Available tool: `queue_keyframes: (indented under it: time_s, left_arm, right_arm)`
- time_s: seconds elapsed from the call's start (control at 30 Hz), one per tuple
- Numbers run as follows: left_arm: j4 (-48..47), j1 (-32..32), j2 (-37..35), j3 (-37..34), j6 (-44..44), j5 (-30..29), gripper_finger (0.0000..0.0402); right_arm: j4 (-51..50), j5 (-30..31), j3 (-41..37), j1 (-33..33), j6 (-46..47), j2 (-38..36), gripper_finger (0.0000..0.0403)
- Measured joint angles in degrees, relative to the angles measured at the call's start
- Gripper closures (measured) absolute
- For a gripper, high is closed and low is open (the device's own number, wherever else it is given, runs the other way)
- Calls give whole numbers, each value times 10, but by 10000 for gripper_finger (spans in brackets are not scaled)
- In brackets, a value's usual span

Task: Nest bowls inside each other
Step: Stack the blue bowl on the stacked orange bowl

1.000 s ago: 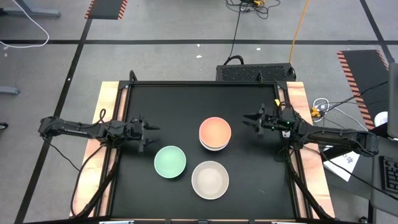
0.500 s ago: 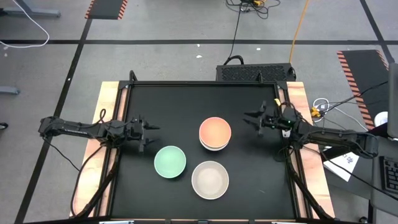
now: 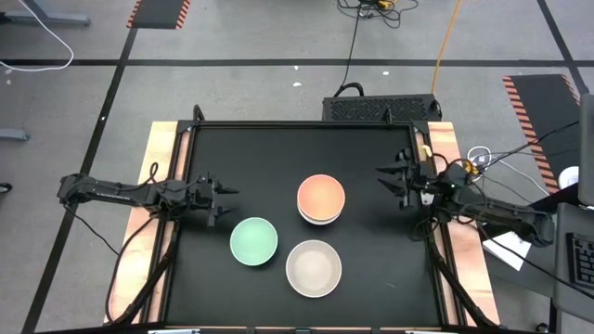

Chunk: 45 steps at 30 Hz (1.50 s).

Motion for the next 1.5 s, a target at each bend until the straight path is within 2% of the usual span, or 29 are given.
queue_keyframes:
  time_s: [0.3, 0.47, 0.7, 0.93, 1.03, 1.17, 1.37, 1.5]
  left_arm:
    - [4, 0, 0, 0, 0, 0, 160]
    - [5, 0, 0, 0, 2, 0, 160]
    - [25, 0, 0, 0, 11, 1, 160]
    - [56, 0, 0, 0, 24, 2, 160]
    - [70, 0, 0, 0, -5, 3, 160]
    - [49, -5, 0, 22, -38, 14, 160]
    - [9, -27, 17, 78, -37, 2, 160]
    - [-68, -28, 51, 132, -69, -19, 160]
  right_arm:
    - [-99, -36, 0, 0, 25, -122, 248]
    - [-151, -63, 0, 0, 51, -119, 248]
    - [-257, -72, 0, 0, 43, -119, 248]
    - [-260, -77, -1, 0, 45, -119, 248]
    - [-260, -78, -1, 0, 45, -119, 248]
    - [-263, -78, -1, 0, 45, -119, 248]
    - [-267, -78, -1, 0, 45, -119, 248]
    - [-272, -78, -1, 0, 45, -119, 248]
